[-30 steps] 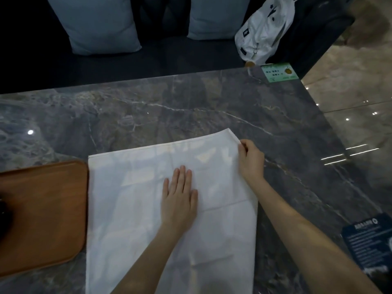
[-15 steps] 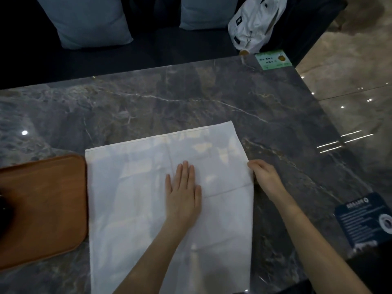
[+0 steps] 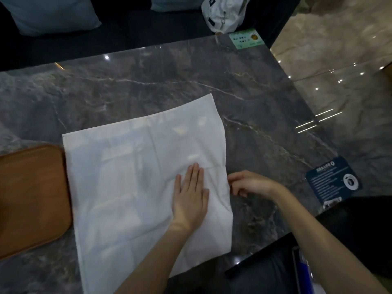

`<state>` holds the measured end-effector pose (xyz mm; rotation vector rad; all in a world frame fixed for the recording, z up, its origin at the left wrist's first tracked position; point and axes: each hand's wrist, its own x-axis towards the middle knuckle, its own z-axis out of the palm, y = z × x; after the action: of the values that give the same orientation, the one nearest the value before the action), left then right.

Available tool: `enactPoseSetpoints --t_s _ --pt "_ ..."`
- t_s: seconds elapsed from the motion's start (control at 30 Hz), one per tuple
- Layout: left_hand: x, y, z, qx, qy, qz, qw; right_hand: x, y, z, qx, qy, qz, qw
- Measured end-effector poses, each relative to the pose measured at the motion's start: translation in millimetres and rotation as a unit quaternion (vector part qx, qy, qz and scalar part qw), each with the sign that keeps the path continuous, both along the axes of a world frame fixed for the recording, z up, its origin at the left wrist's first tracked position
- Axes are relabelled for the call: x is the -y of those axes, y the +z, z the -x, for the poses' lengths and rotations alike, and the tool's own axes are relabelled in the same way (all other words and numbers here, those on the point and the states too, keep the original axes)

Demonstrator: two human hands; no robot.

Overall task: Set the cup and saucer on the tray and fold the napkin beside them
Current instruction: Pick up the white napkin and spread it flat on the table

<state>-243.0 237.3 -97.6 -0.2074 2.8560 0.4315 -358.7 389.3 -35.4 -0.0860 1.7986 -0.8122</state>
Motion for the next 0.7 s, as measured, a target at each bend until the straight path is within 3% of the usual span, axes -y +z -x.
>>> enactPoseSetpoints --t_s 0.07,0.13,0.2,0.33,0.57,0.7 --pt "0.1 1.5 -0.1 0.005 -0.009 0.002 1.000 -3.0 2.5 -4.2 -0.018 0.042 -0.004 0.999" --pt "0.4 2.8 0.6 0.011 -0.010 -0.009 1.000 -5.6 5.2 -4.7 -0.051 0.015 0.000 0.999" --pt "2.1 4.8 1.4 0.012 0.000 -0.010 1.000 -8.9 6.5 -4.4 -0.086 -0.061 0.025 0.994" --pt "5.8 6.3 3.2 0.000 0.037 -0.029 0.999 -11.0 7.3 -5.9 -0.071 -0.221 0.122 0.965" --pt "9.5 3.2 4.2 -0.006 0.058 -0.043 0.997 -5.5 4.0 -4.4 -0.256 -0.116 -0.031 0.959" --pt "7.4 2.4 5.1 0.002 0.059 -0.042 0.997 -11.7 -3.1 -10.1 -0.276 -0.080 -0.091 0.954"
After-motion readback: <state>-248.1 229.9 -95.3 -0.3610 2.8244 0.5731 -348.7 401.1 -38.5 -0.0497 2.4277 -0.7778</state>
